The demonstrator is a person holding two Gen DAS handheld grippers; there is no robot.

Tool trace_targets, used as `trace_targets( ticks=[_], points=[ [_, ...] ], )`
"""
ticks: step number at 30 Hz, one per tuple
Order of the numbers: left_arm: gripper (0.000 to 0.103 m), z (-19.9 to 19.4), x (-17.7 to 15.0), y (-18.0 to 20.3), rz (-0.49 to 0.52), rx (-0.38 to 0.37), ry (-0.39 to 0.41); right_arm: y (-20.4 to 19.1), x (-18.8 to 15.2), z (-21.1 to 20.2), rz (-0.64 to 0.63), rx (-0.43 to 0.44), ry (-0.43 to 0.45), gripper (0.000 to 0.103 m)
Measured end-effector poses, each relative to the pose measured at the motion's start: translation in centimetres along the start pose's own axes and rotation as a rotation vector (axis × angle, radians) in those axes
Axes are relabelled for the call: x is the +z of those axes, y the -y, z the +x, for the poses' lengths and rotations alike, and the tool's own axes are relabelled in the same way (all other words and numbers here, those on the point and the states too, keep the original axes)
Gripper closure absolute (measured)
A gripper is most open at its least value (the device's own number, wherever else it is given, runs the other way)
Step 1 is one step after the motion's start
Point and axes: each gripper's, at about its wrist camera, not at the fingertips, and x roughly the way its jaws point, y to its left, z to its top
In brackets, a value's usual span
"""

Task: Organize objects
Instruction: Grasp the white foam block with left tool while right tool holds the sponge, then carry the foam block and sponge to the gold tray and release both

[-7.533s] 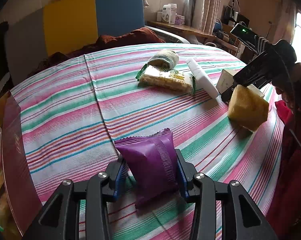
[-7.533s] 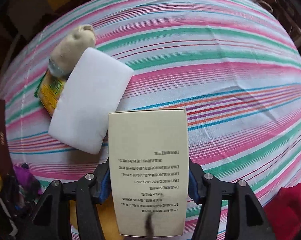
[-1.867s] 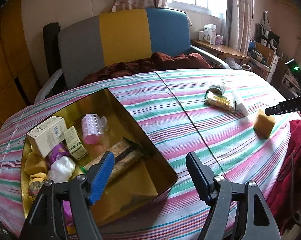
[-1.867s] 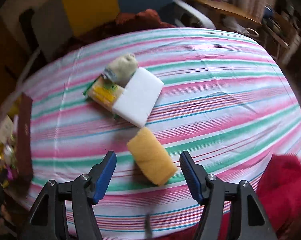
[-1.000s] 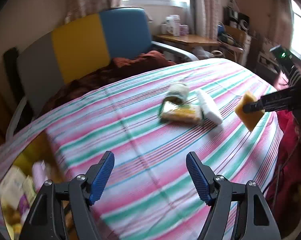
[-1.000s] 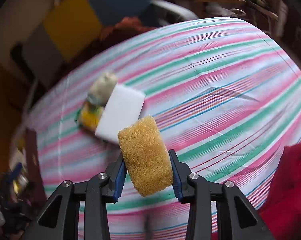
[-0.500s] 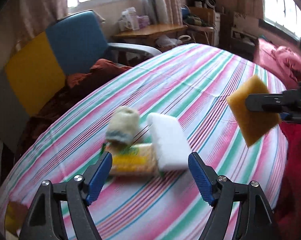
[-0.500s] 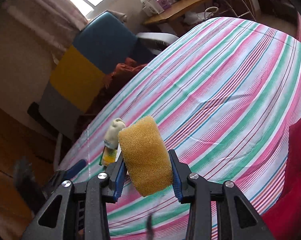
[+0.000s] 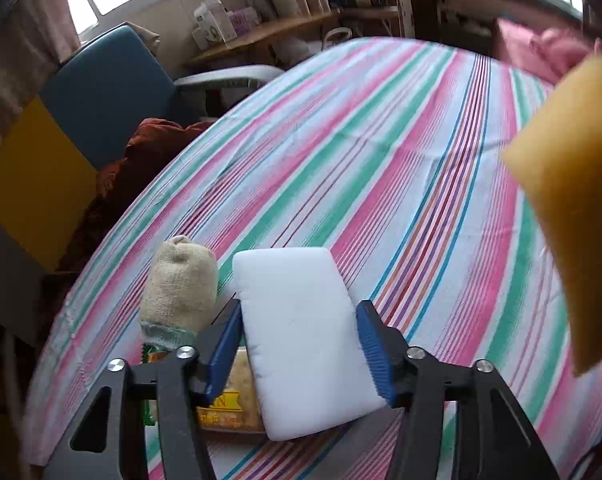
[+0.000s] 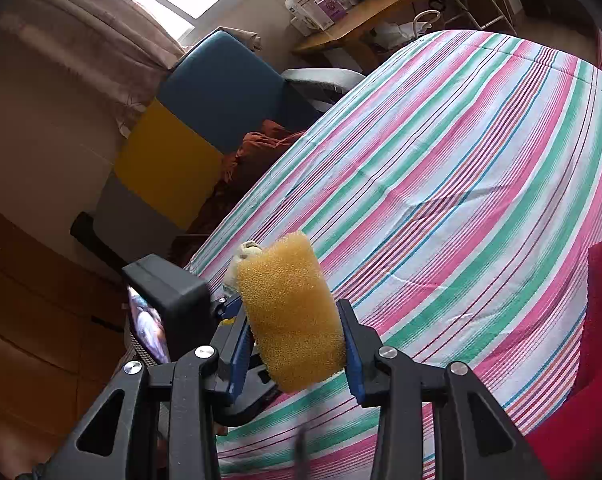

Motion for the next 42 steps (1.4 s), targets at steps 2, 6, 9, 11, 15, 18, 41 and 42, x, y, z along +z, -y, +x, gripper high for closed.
trace_targets(
  ticks=[2, 6, 9, 11, 15, 18, 41, 42],
  points=[
    [0.049, -1.2, -0.5, -0.7, -0.041, -0.044, 0.037, 0.0, -0.1, -0.1, -0.003, -0.002, -0.004, 0.064],
    [0.048, -4.8, -2.7, -2.1, -0.133, -0.135, 0.101, -0.4, -0.1, 0.3, -0.025, -0.014, -0.023, 0.064],
    [0.048, -7.0, -5.5, -2.3, -0.173, -0.187, 0.101, -0.8, -0.2, 0.9, -0.054, -0.025, -0.055, 0.064],
    [0.048, -7.8, -7.4, -2.4, -0.197, -0.2, 0.089, -1.3, -0.4, 1.3, -0.086, -0.037, -0.08, 0.064],
    [0.048, -9.5, -12.5, -3.5, -0.293, -0.158, 0.041, -2.0, -0.8, 1.6, -0.134, -0.076, -0.095, 0.064],
    [0.047, -10.5, -15.6, -4.2, -0.355, -0.074, 0.019, -2.3, -0.8, 1.7, -0.149, -0.101, -0.095, 0.064],
    [0.046, -12.7, -19.1, -4.7, -0.381, 0.017, 0.105, -3.0, -1.0, 2.0, -0.18, -0.25, -0.081, 0.064],
    [0.046, -13.6, -19.2, -4.9, -0.385, 0.024, 0.122, -3.1, -1.1, 2.1, -0.184, -0.256, -0.082, 0.064]
  ],
)
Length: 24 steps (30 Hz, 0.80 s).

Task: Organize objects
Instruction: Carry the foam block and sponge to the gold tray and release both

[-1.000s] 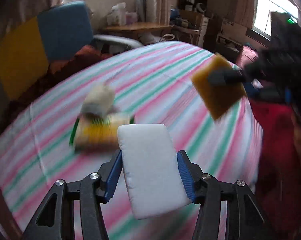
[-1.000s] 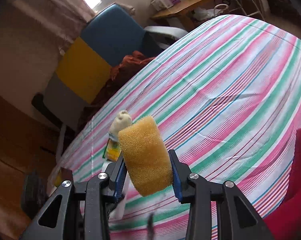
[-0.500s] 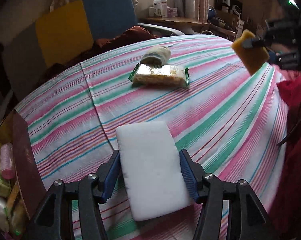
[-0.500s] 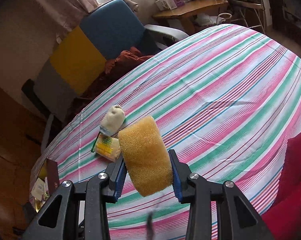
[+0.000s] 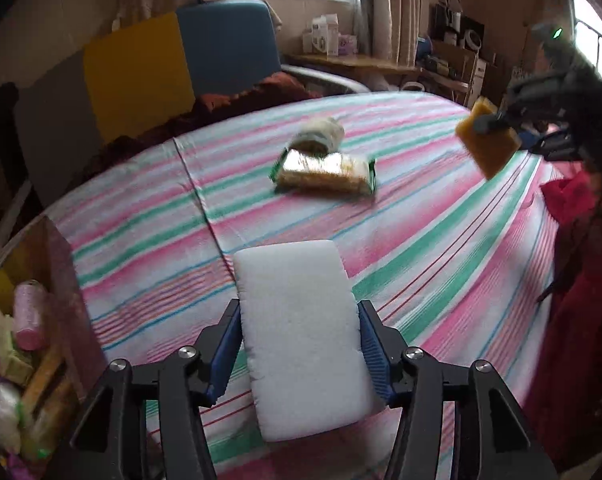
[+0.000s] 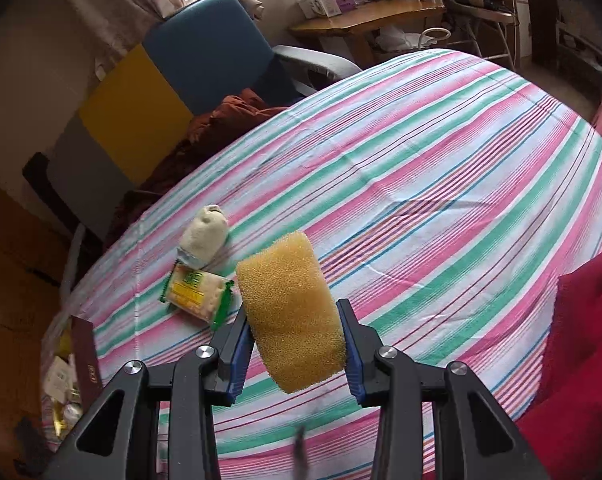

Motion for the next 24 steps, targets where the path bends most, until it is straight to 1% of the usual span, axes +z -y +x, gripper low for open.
trace_targets(
  ticks=[9, 15, 24],
  points=[
    [0.045, -5.3, 0.8, -2.9, -0.074, 0.069, 0.103, -0.1, -0.1, 0.2, 0.0, -0.046, -0.01, 0.064],
    [0.045, -8.0, 0.4, -5.2, -0.135, 0.108, 0.14, 0.0, 0.0, 0.2, 0.001, -0.057, -0.011, 0.064],
    [0.045, -10.7, -1.3, -8.6, -0.221, 0.151, 0.169, -0.4, -0.2, 0.1, -0.007, -0.1, -0.009, 0.064]
  ],
)
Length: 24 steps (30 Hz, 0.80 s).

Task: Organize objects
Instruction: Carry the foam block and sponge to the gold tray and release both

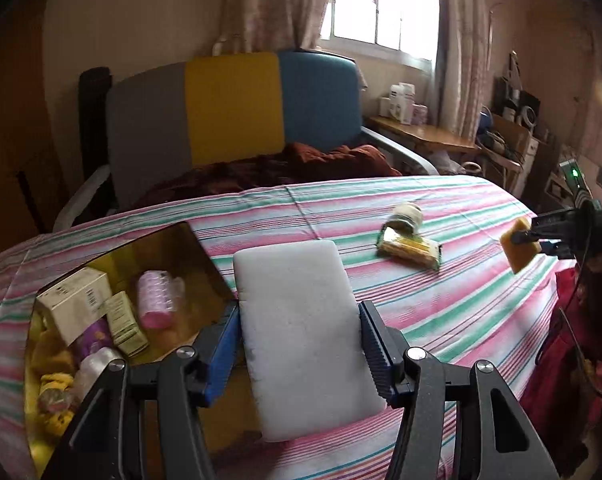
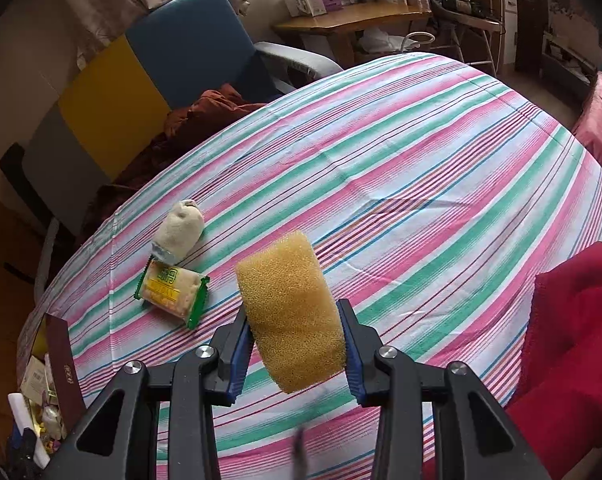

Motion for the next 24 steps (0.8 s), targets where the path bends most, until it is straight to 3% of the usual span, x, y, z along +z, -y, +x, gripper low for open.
trace_targets(
  ticks=[17, 24],
  points=[
    [0.045, -2.3, -2.3, -5.8, -0.117, 0.08, 0.005, -2.3, -0.8, 0.0, -0.1, -0.079, -0.016, 0.064],
    [0.045, -3.7, -3.7, -9.2, -0.187, 0.145, 0.005, -5.6, -1.5, -1.2, -0.24, -0.127, 0.029, 0.064]
  ],
)
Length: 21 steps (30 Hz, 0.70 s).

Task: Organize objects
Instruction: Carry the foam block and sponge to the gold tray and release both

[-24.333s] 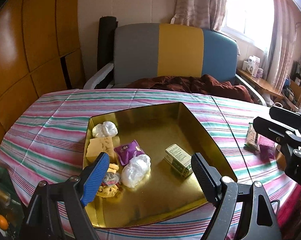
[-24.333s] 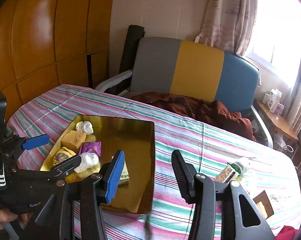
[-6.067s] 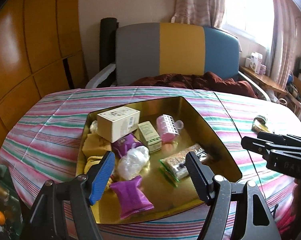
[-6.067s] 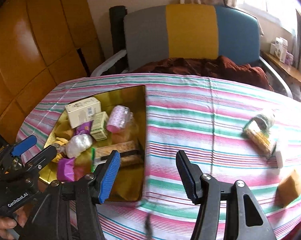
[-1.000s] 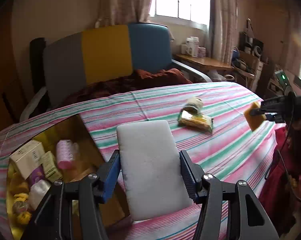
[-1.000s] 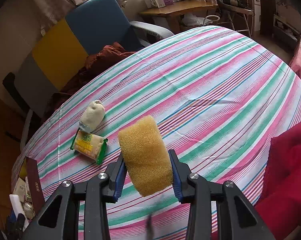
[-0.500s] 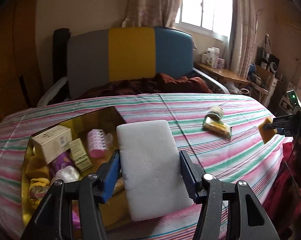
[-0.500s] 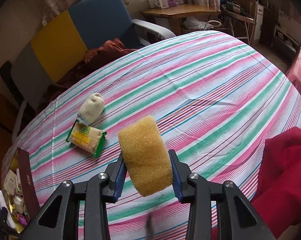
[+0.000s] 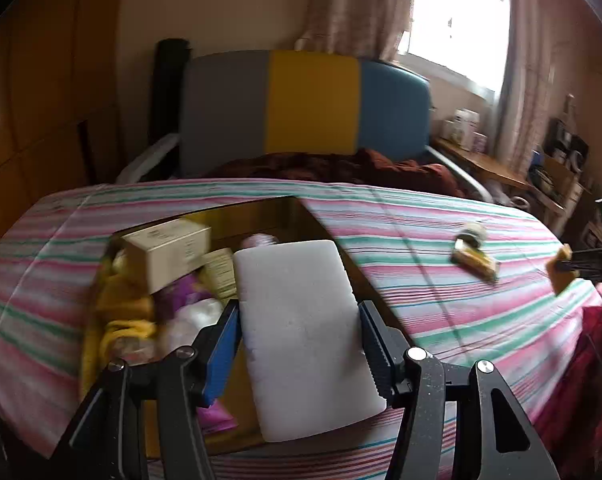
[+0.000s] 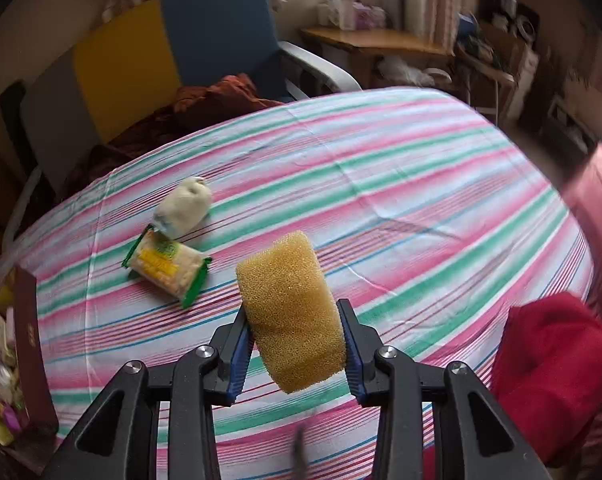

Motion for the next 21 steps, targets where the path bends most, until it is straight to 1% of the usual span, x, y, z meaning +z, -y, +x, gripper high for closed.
trace_targets(
  ticks=[3, 7, 10, 13, 14, 17, 19, 21],
  points=[
    [0.045, -0.3, -0.5, -2.3, -0.054, 0.041, -0.011, -2.3, -0.2, -0.8, -0.067, 0.024, 0.011, 0.064],
    [0.045, -0.5, -1.0, -4.6, -0.103, 0.085, -0.017, -5.9, -1.0, -1.7, -0.114, 0.156, -0.002, 0.064],
    [0.045, -0.9, -1.4, -5.7, -0.128, 0.102, -0.019, -9.4, -2.1, -2.5, -0.161, 0.283, -0.026, 0.064],
    [0.045, -1.0, -1.7, -6.5, -0.17, 0.08, -0.031, -13.6, -3.7, -3.0, -0.228, 0.405, -0.058, 0.064],
    [0.045, -1.0, -1.8, -6.7, -0.182, 0.075, -0.035, -15.3, -4.3, -3.2, -0.248, 0.467, -0.078, 0.064],
    [0.045, -1.2, -1.8, -6.6, -0.189, 0.057, -0.027, -19.0, -5.6, -3.8, -0.285, 0.601, -0.115, 0.064],
    [0.045, -1.4, -1.6, -6.4, -0.195, 0.032, -0.019, -21.6, -6.4, -4.3, -0.32, 0.669, -0.132, 0.064],
    [0.045, -1.4, -1.2, -6.0, -0.194, 0.012, -0.015, -24.0, -7.1, -4.5, -0.347, 0.713, -0.154, 0.064]
  ],
)
